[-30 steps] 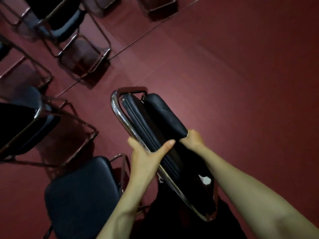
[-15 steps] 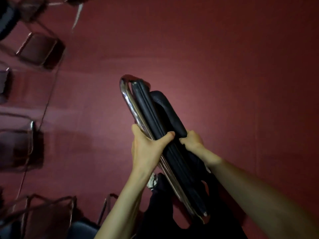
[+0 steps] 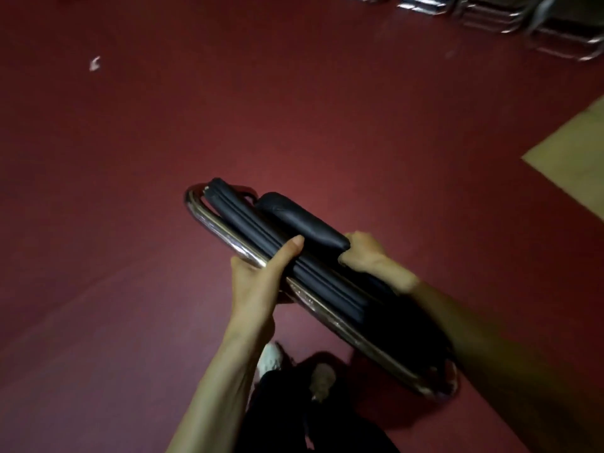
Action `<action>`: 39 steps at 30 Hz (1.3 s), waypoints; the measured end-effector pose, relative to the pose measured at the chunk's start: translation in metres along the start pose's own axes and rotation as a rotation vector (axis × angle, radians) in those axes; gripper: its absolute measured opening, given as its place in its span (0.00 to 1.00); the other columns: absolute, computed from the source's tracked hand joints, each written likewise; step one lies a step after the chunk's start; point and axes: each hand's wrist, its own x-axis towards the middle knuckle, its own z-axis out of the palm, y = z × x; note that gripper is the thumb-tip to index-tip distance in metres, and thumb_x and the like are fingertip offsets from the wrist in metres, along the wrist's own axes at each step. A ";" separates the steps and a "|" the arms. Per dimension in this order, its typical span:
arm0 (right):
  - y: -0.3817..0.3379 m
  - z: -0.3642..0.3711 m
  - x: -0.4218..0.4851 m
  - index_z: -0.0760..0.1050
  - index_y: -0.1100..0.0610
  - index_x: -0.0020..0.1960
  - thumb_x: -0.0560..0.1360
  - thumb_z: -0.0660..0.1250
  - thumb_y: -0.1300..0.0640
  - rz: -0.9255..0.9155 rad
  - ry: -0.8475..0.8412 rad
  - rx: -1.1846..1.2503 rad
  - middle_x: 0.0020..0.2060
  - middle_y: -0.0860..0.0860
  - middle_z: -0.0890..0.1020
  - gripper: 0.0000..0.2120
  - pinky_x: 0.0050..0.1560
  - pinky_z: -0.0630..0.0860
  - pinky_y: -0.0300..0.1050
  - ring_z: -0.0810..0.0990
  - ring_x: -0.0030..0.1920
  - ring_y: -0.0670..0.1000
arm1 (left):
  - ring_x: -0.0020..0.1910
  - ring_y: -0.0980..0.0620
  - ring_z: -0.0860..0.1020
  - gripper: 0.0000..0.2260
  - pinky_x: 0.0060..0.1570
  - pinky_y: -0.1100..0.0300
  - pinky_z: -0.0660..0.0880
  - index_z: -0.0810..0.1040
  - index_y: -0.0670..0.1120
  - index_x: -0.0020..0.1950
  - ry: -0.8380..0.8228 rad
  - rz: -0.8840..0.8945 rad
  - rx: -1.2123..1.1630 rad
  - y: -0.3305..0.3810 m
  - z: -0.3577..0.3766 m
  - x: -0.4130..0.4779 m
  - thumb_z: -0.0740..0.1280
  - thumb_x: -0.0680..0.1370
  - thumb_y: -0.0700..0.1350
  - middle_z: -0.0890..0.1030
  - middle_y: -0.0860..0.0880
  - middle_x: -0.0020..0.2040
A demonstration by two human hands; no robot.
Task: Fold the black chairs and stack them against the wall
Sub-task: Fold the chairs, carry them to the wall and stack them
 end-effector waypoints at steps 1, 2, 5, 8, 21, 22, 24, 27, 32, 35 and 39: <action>0.006 -0.024 0.009 0.79 0.53 0.53 0.68 0.68 0.59 0.008 0.021 -0.005 0.45 0.53 0.82 0.13 0.42 0.75 0.42 0.82 0.46 0.55 | 0.31 0.50 0.83 0.12 0.27 0.59 0.76 0.81 0.37 0.48 -0.047 0.007 -0.005 0.012 0.017 0.012 0.73 0.73 0.45 0.84 0.43 0.37; 0.014 -0.049 0.019 0.79 0.53 0.54 0.69 0.68 0.58 0.022 0.043 -0.007 0.45 0.53 0.81 0.14 0.41 0.73 0.41 0.81 0.46 0.55 | 0.32 0.51 0.82 0.14 0.28 0.60 0.76 0.80 0.36 0.51 -0.094 0.014 -0.003 0.023 0.034 0.028 0.73 0.73 0.46 0.84 0.42 0.38; 0.042 -0.127 0.054 0.78 0.52 0.54 0.69 0.69 0.58 0.109 0.111 0.011 0.42 0.51 0.78 0.13 0.39 0.70 0.40 0.77 0.42 0.53 | 0.37 0.47 0.83 0.27 0.30 0.58 0.78 0.76 0.36 0.60 -0.246 0.021 -0.007 0.058 0.094 0.084 0.76 0.70 0.53 0.84 0.39 0.47; 0.071 -0.199 0.099 0.78 0.54 0.54 0.69 0.68 0.58 0.216 0.174 0.027 0.44 0.52 0.80 0.14 0.42 0.74 0.41 0.80 0.47 0.54 | 0.43 0.45 0.84 0.31 0.33 0.54 0.80 0.73 0.36 0.63 -0.405 0.004 -0.014 0.101 0.158 0.144 0.76 0.68 0.54 0.83 0.38 0.51; 0.206 -0.441 0.279 0.77 0.64 0.57 0.77 0.62 0.60 0.479 0.241 0.186 0.50 0.60 0.81 0.12 0.44 0.75 0.47 0.81 0.49 0.57 | 0.32 0.47 0.83 0.22 0.32 0.58 0.79 0.69 0.31 0.63 -0.889 -0.078 0.074 0.249 0.449 0.355 0.70 0.76 0.44 0.84 0.38 0.42; 0.218 -0.458 0.299 0.77 0.64 0.58 0.78 0.61 0.59 0.486 0.221 0.188 0.52 0.60 0.81 0.13 0.47 0.75 0.48 0.81 0.51 0.58 | 0.34 0.45 0.84 0.23 0.32 0.57 0.79 0.68 0.31 0.64 -0.892 -0.082 0.072 0.258 0.473 0.372 0.71 0.76 0.44 0.84 0.37 0.44; 0.238 -0.496 0.337 0.76 0.64 0.58 0.80 0.60 0.58 0.484 0.180 0.192 0.55 0.61 0.80 0.13 0.50 0.73 0.46 0.80 0.55 0.58 | 0.35 0.45 0.84 0.23 0.33 0.56 0.80 0.69 0.30 0.64 -0.892 -0.094 0.075 0.278 0.517 0.404 0.71 0.76 0.43 0.83 0.35 0.47; 0.256 -0.551 0.394 0.77 0.64 0.59 0.79 0.60 0.58 0.465 0.141 0.196 0.57 0.61 0.80 0.13 0.47 0.69 0.43 0.79 0.56 0.57 | 0.31 0.51 0.82 0.16 0.31 0.57 0.79 0.75 0.29 0.58 -0.899 -0.092 0.088 0.310 0.573 0.453 0.68 0.77 0.40 0.83 0.39 0.41; 0.258 -0.648 0.499 0.77 0.65 0.58 0.78 0.62 0.58 0.442 0.131 0.107 0.56 0.63 0.80 0.14 0.46 0.69 0.44 0.79 0.57 0.58 | 0.35 0.49 0.82 0.17 0.30 0.58 0.78 0.74 0.30 0.60 -0.836 -0.113 0.036 0.360 0.646 0.546 0.68 0.77 0.41 0.82 0.38 0.44; 0.249 -0.705 0.572 0.76 0.65 0.60 0.78 0.61 0.59 0.446 0.147 0.061 0.57 0.63 0.80 0.14 0.47 0.71 0.45 0.79 0.58 0.59 | 0.30 0.52 0.81 0.16 0.28 0.58 0.78 0.73 0.32 0.59 -0.816 -0.141 -0.022 0.390 0.685 0.616 0.69 0.77 0.40 0.83 0.44 0.38; 0.230 -0.782 0.683 0.77 0.65 0.58 0.77 0.60 0.61 0.449 0.188 0.048 0.54 0.63 0.81 0.13 0.43 0.69 0.42 0.80 0.54 0.59 | 0.28 0.50 0.81 0.11 0.30 0.55 0.80 0.76 0.35 0.55 -0.784 -0.145 -0.035 0.442 0.732 0.723 0.68 0.77 0.40 0.83 0.45 0.34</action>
